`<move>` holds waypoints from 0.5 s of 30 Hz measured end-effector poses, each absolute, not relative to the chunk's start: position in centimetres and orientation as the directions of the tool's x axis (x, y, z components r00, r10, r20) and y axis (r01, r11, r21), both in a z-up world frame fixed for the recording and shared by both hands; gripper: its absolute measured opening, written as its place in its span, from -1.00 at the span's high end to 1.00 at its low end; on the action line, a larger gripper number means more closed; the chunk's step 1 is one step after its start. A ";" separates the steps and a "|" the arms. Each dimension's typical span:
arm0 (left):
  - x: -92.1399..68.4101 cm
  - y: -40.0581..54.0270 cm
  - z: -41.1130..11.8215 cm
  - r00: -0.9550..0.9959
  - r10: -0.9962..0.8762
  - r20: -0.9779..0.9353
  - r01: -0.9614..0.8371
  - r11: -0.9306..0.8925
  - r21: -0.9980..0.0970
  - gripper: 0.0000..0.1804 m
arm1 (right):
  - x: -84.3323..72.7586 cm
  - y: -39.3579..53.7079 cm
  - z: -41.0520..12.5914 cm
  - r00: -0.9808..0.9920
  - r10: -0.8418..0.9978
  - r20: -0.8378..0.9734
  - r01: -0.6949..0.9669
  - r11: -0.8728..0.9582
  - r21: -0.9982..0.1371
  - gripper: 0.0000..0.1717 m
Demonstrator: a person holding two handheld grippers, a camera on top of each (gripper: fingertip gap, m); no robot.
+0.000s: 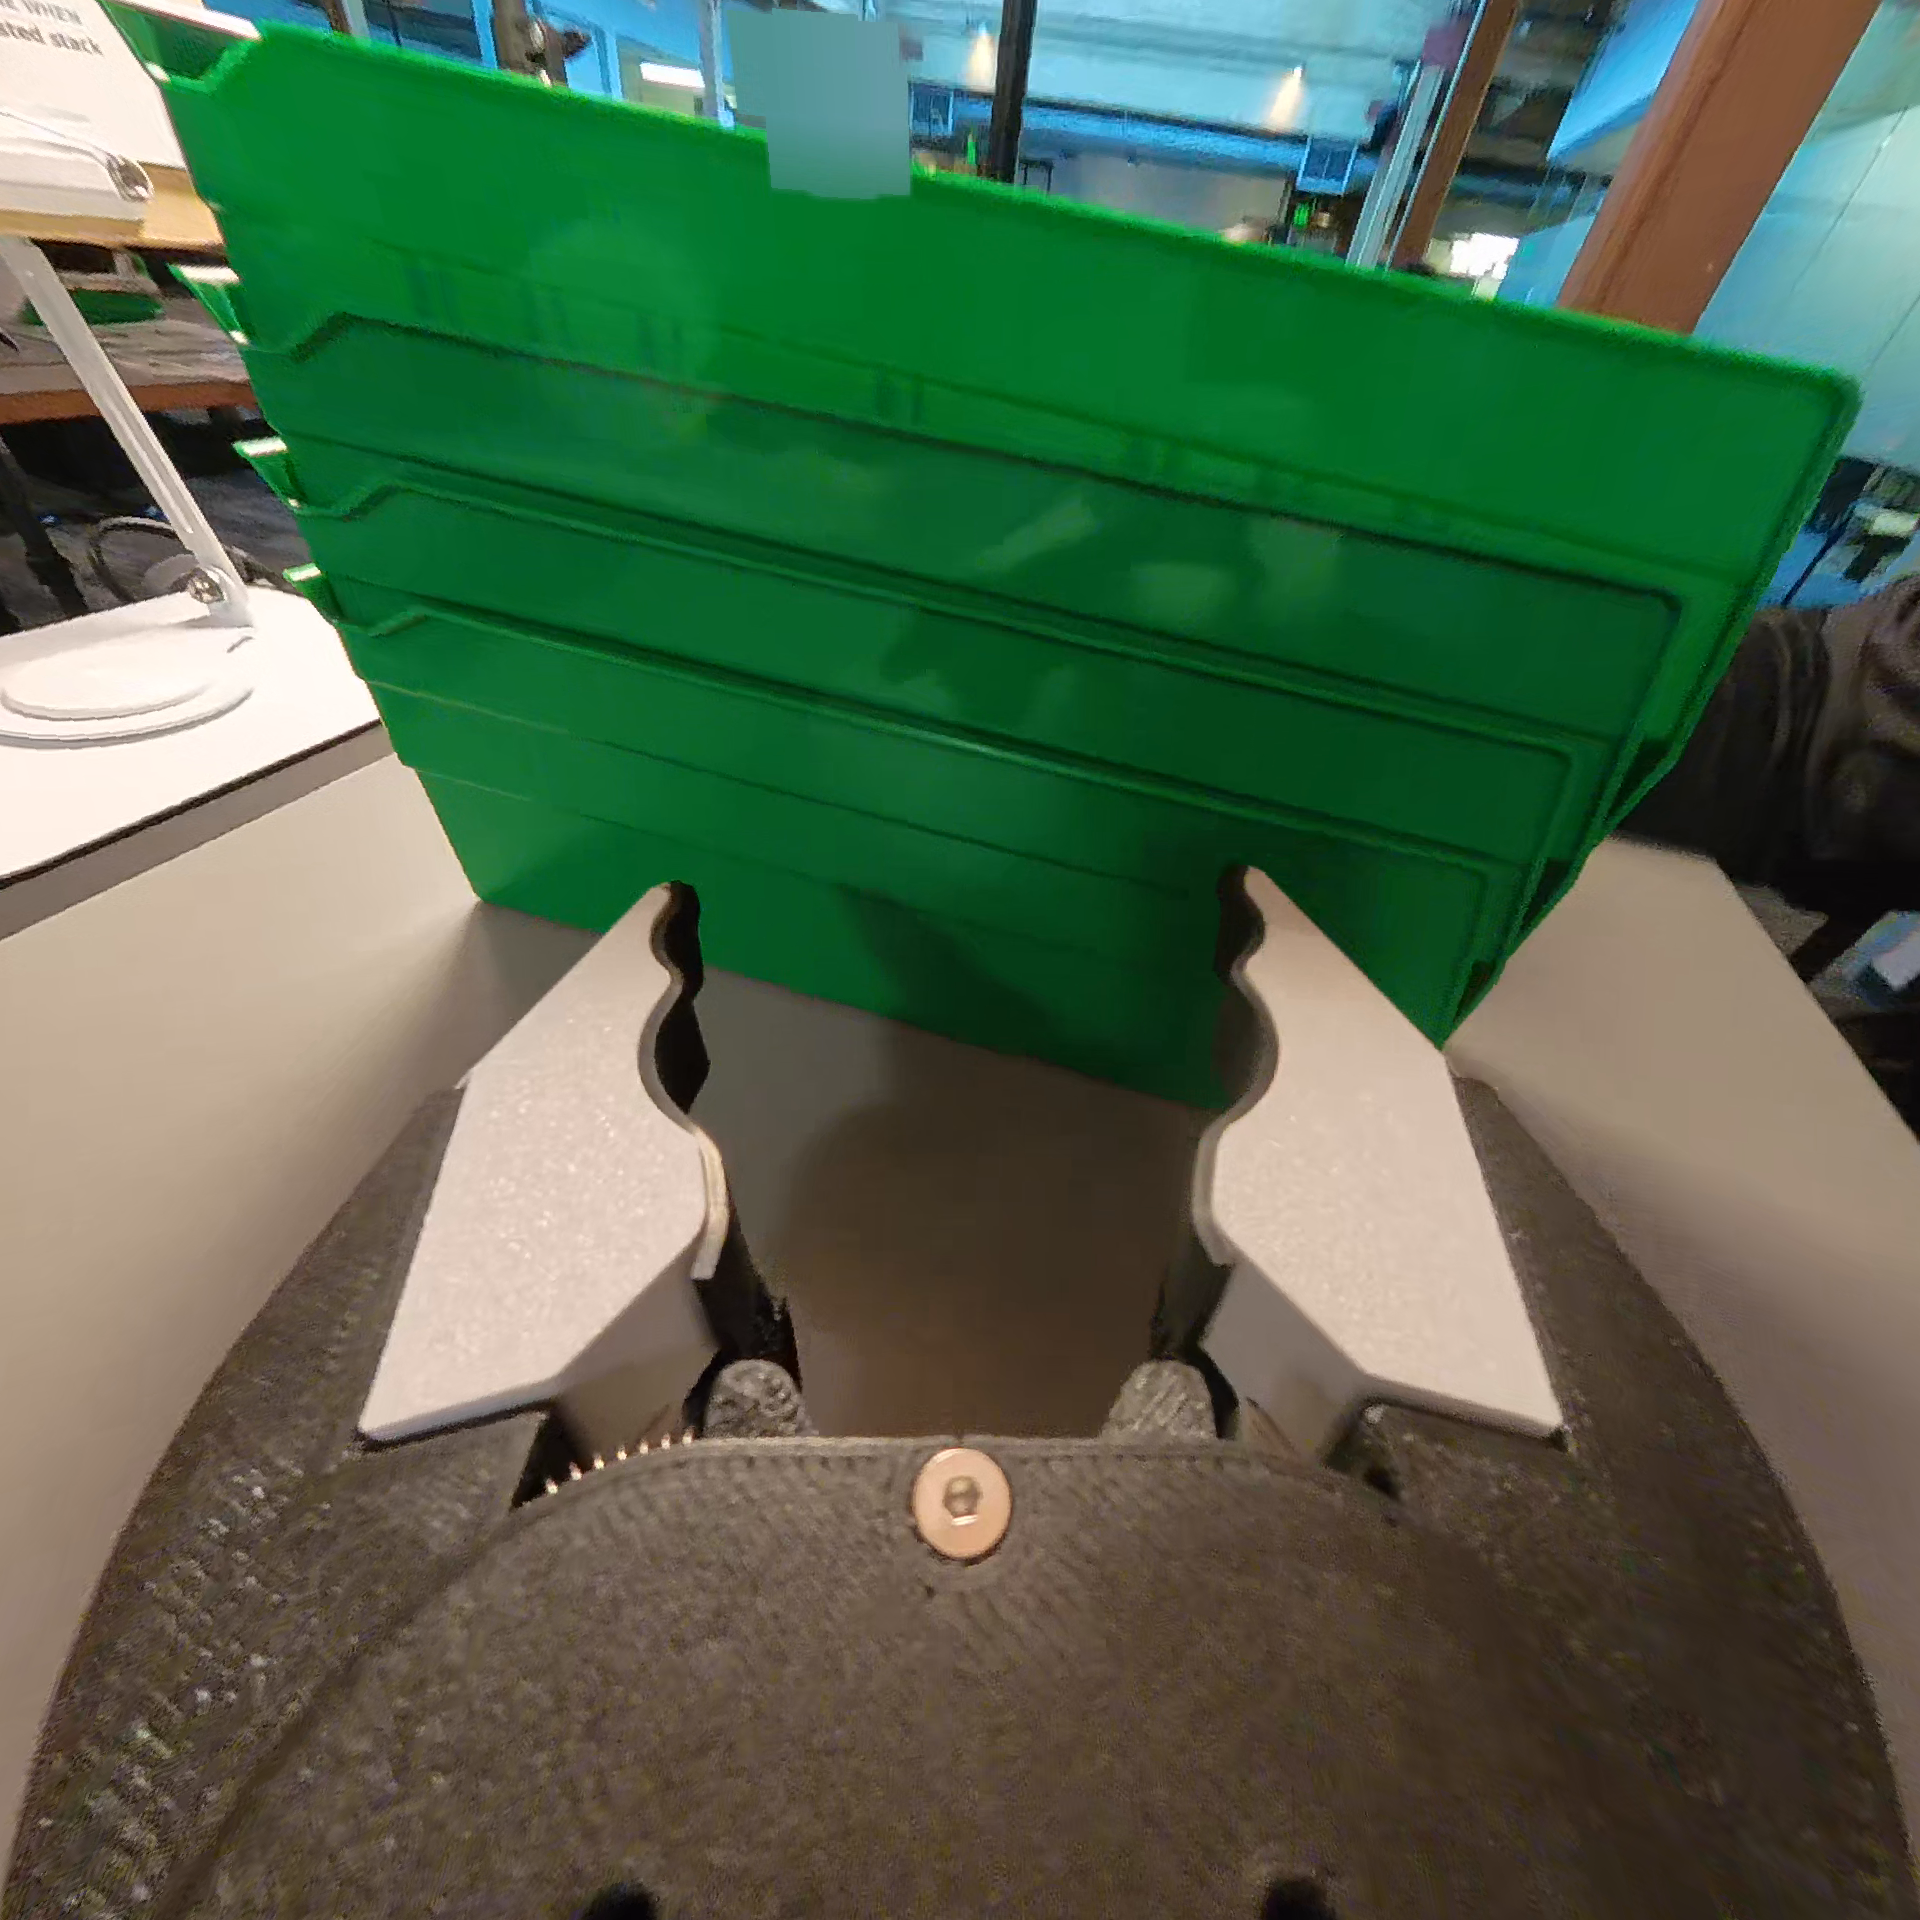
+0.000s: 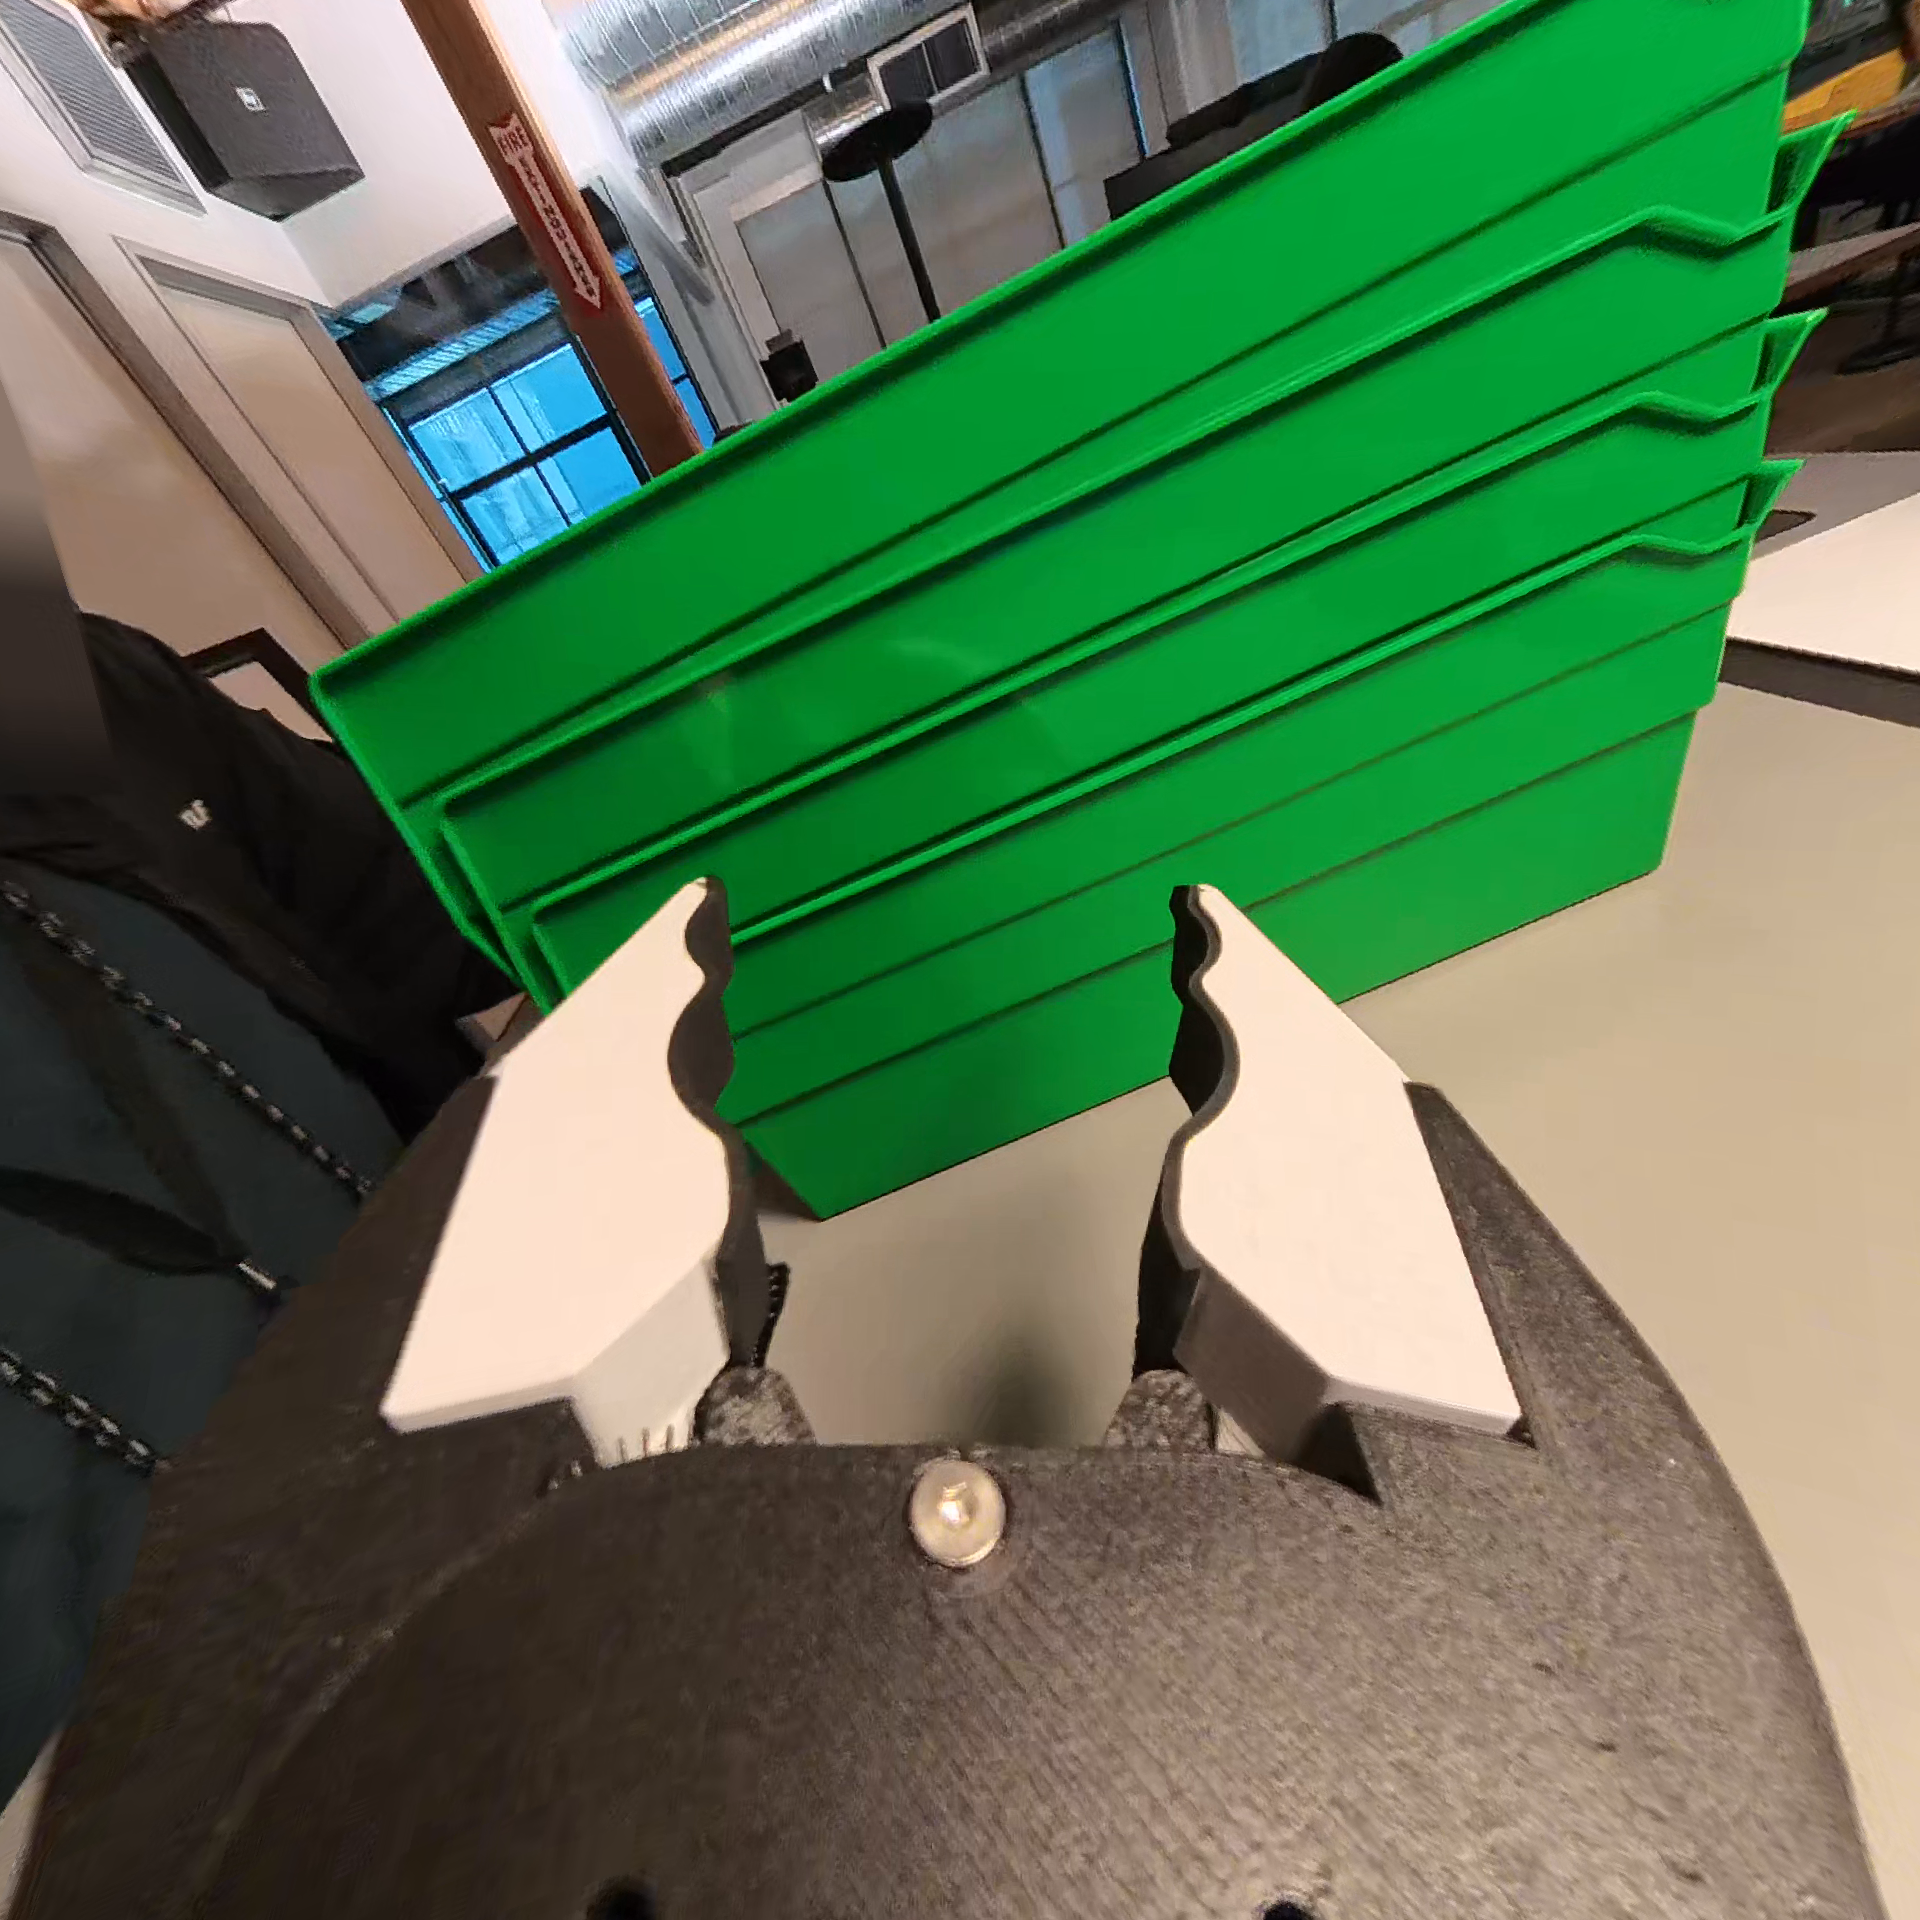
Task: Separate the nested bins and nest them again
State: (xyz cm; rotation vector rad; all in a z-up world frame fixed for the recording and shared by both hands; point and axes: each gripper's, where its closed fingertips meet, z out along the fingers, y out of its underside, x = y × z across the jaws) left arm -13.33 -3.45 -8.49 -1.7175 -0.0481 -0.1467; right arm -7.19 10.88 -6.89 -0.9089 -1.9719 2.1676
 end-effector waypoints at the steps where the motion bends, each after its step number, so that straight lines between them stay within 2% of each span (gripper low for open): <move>1: -13.3 -3.6 -8.8 0.991 -0.054 0.121 0.110 -0.174 -0.979 -0.09 | -7.0 10.9 -6.9 -0.824 0.424 -0.377 0.336 -0.171 -0.926 -0.02; 8: -13.8 -4.3 -10.2 0.992 -0.041 0.122 0.107 -0.264 -0.958 -0.01 | -6.3 10.4 -8.2 -0.830 0.446 -0.335 0.348 -0.057 -0.936 -0.01; 15: -13.7 -4.7 -10.6 0.997 -0.027 0.068 0.057 -0.285 -0.957 0.11 | -6.5 10.5 -8.3 -0.822 0.455 -0.344 0.354 -0.064 -0.933 0.03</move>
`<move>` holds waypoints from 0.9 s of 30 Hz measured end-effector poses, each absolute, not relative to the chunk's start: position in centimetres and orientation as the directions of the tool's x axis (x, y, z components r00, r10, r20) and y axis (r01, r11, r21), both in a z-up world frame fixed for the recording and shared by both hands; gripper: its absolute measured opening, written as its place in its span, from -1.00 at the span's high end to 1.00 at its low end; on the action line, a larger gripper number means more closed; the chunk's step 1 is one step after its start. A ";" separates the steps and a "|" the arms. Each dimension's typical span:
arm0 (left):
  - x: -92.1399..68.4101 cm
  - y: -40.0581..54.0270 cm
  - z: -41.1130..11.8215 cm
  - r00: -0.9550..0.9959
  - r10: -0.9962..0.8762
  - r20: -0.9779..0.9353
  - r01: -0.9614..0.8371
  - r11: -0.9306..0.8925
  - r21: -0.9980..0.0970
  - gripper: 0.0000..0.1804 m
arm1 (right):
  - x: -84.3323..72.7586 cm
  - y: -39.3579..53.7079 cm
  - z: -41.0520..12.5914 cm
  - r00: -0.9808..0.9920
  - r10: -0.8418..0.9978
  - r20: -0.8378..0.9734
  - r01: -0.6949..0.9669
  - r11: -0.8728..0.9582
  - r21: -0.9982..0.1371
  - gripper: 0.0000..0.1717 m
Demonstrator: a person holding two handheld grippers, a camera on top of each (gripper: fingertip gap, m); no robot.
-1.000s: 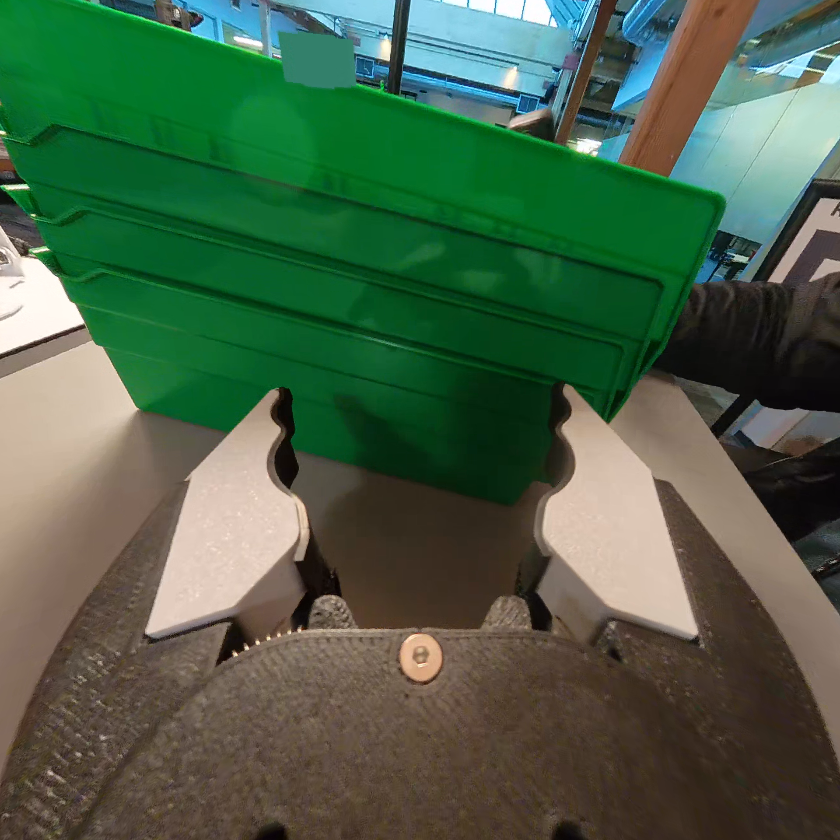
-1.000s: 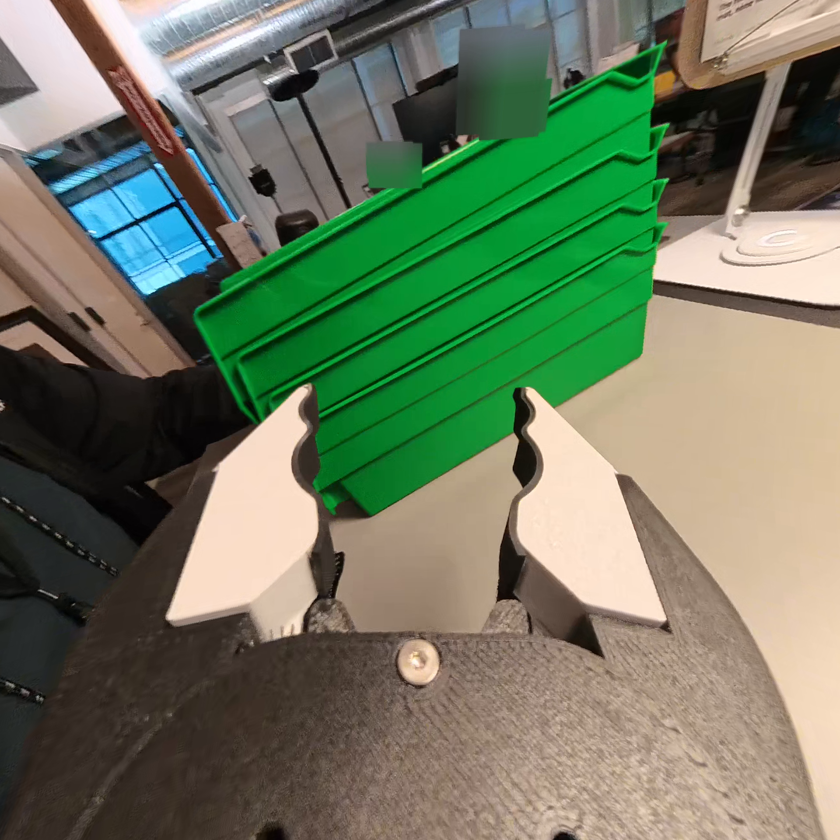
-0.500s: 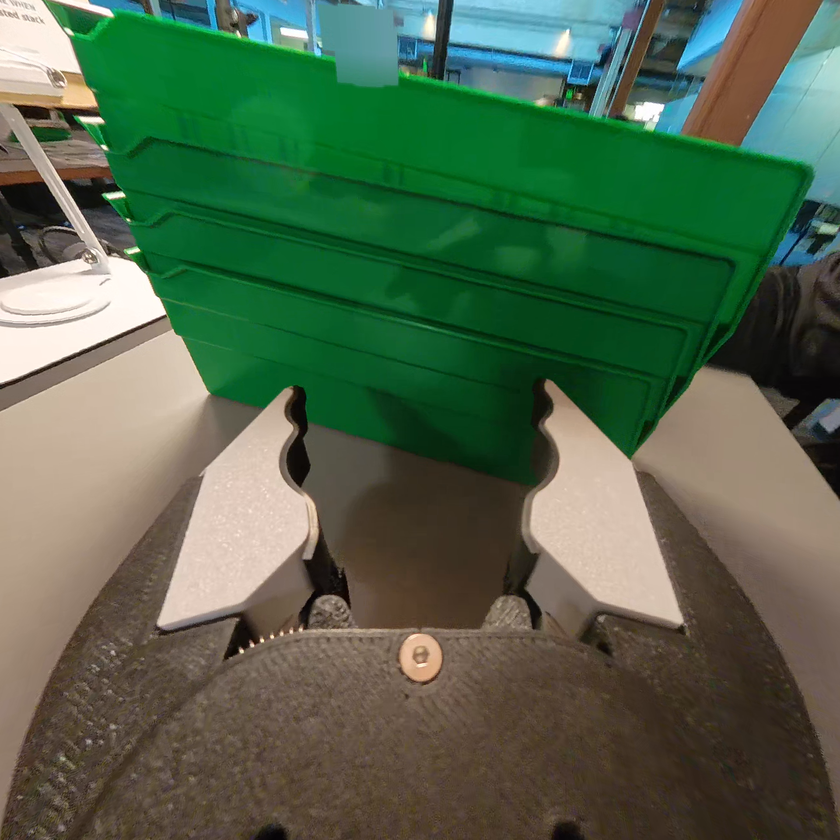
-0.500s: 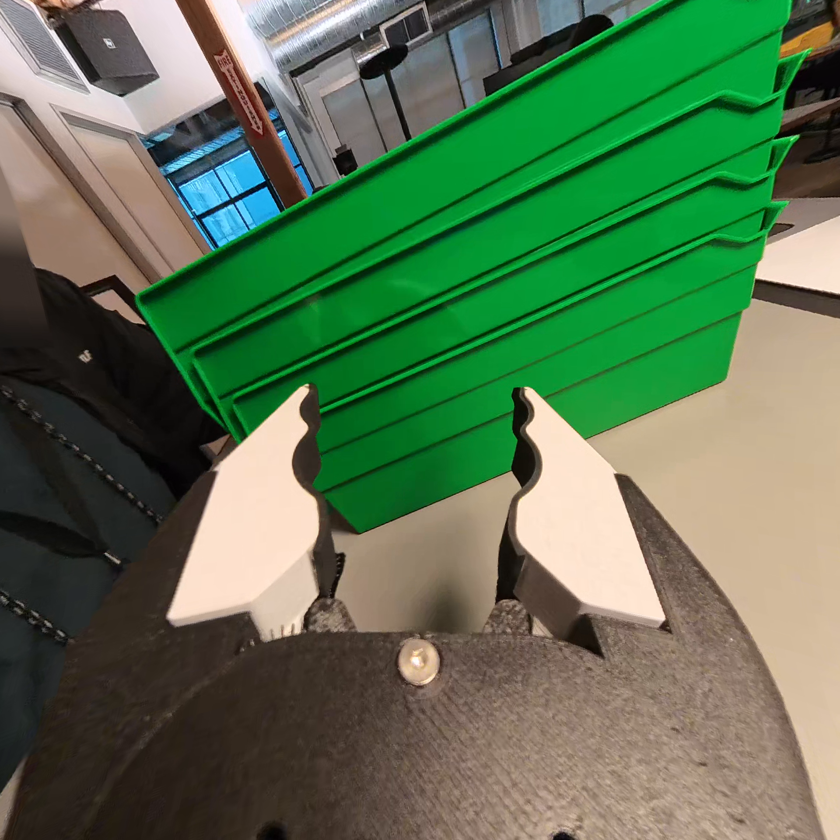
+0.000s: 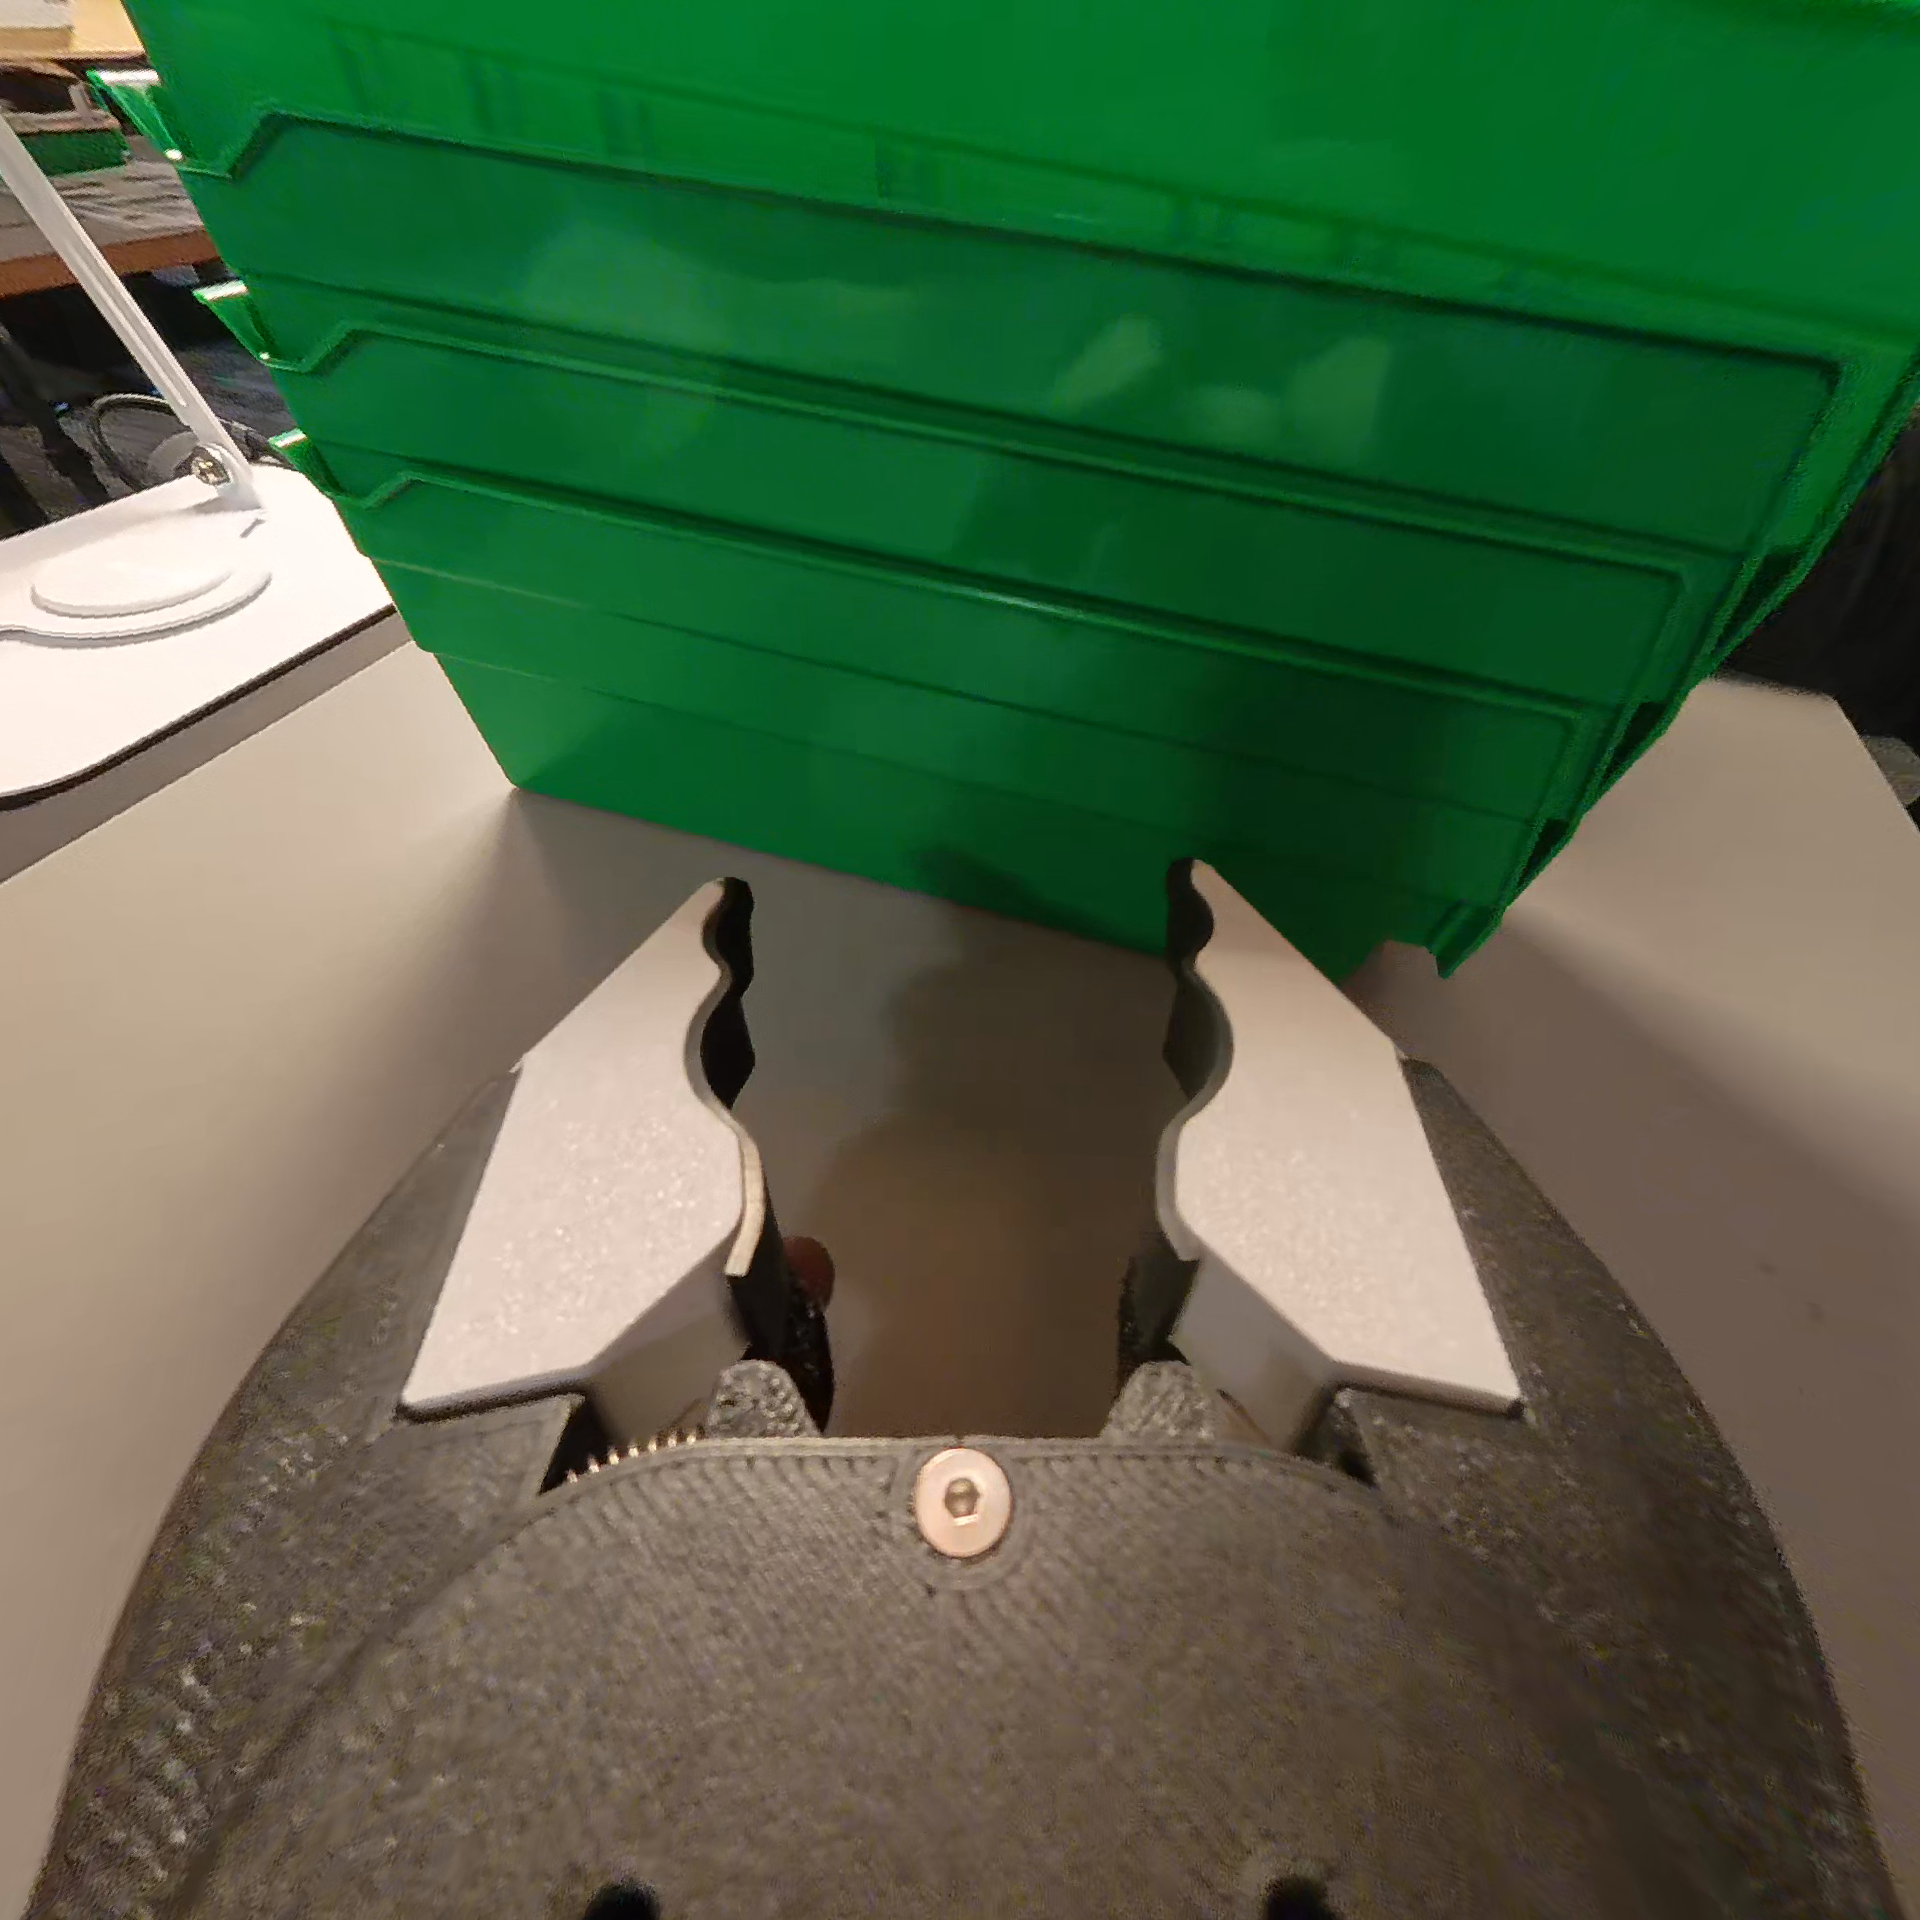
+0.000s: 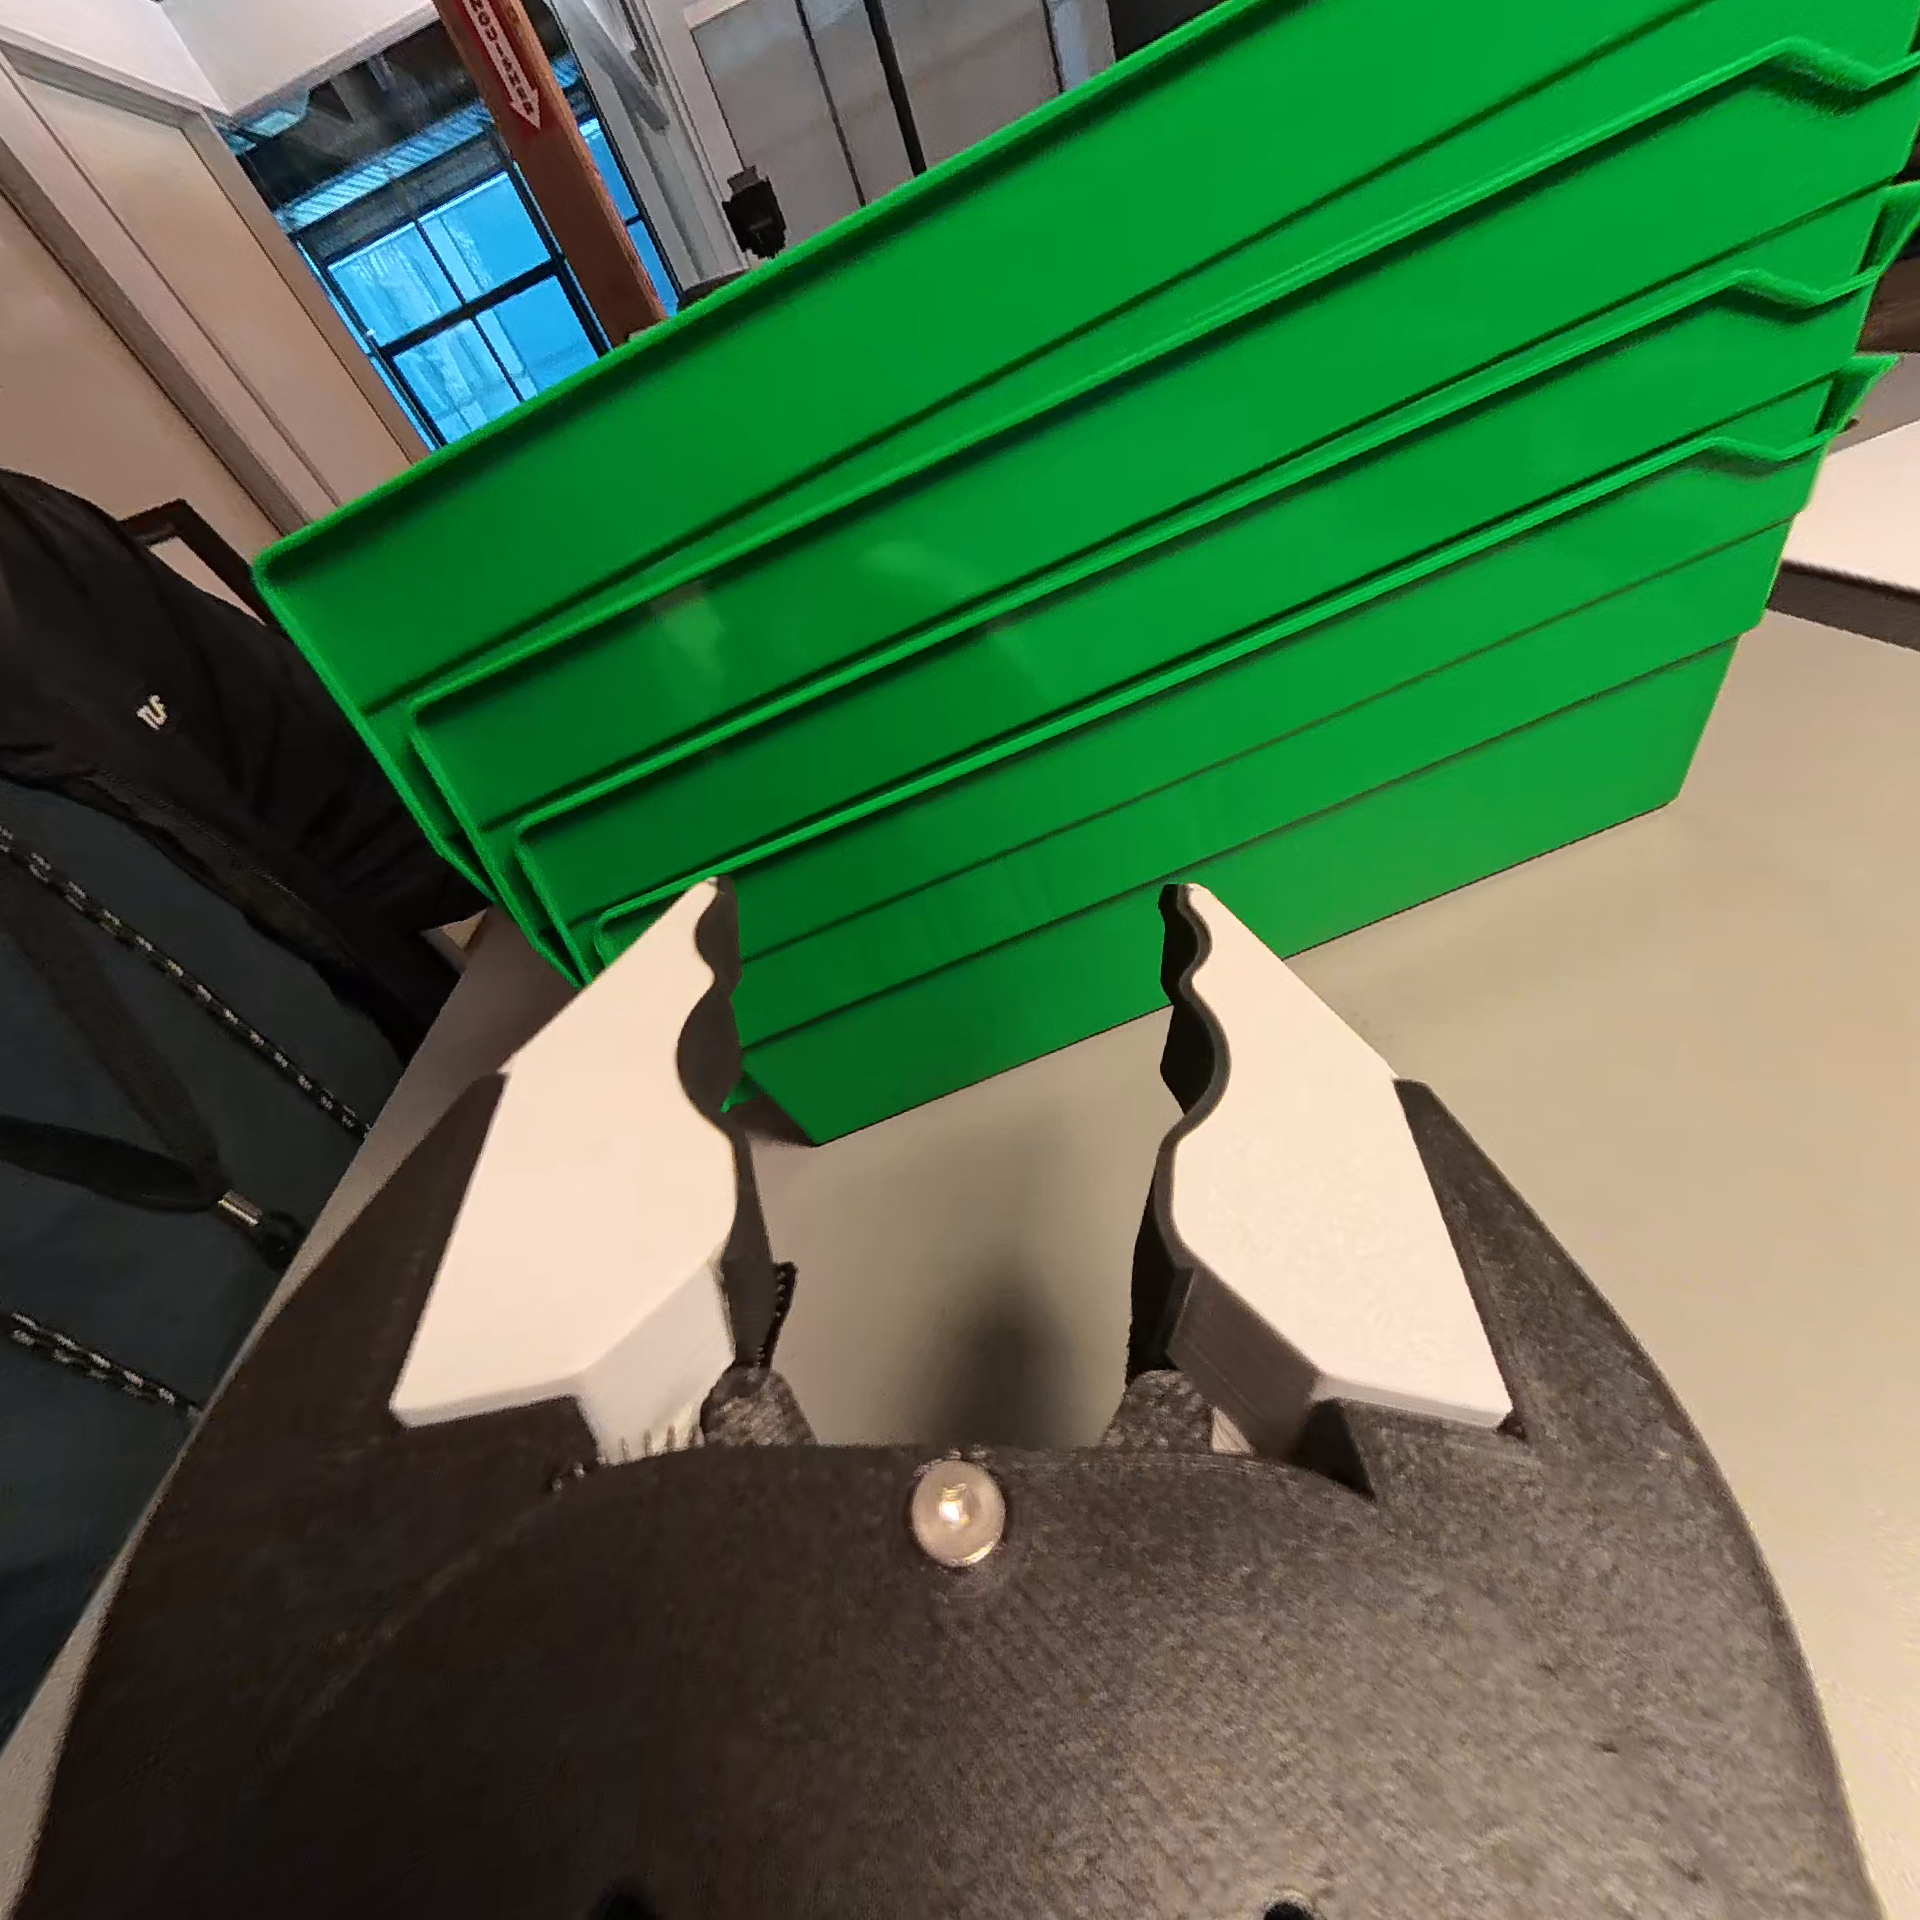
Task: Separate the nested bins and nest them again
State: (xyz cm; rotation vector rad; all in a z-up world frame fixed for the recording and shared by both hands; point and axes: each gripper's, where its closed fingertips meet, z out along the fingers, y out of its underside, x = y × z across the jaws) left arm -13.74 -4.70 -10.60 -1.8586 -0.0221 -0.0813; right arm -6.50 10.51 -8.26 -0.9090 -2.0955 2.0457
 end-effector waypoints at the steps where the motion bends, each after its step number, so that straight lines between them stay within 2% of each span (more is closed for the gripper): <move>1: -13.7 -4.7 -10.6 0.997 -0.028 0.067 0.056 -0.282 -0.958 0.13 | -6.6 10.6 -8.2 -0.817 0.458 -0.351 0.358 -0.075 -0.931 0.03; 10: -14.1 -4.4 -11.6 1.000 0.022 0.012 0.019 -0.348 -0.937 0.17 | -8.1 12.3 -8.0 -0.750 0.509 -0.422 0.390 -0.175 -0.904 0.06; 21: -15.3 -4.5 -12.6 0.992 0.108 0.062 0.101 -0.399 -0.912 0.22 | -10.6 15.0 -9.2 -0.559 0.680 -0.475 0.414 -0.267 -0.870 0.11; 24: -15.9 -4.5 -13.0 0.987 0.155 0.040 0.103 -0.426 -0.899 0.23 | -10.6 16.0 -9.4 -0.486 0.754 -0.442 0.427 -0.237 -0.873 0.04; 27: -16.2 -4.5 -13.5 0.983 0.184 0.012 0.096 -0.454 -0.886 0.25 | -10.2 17.5 -6.5 -0.409 0.762 -0.502 0.406 -0.341 -0.848 -0.08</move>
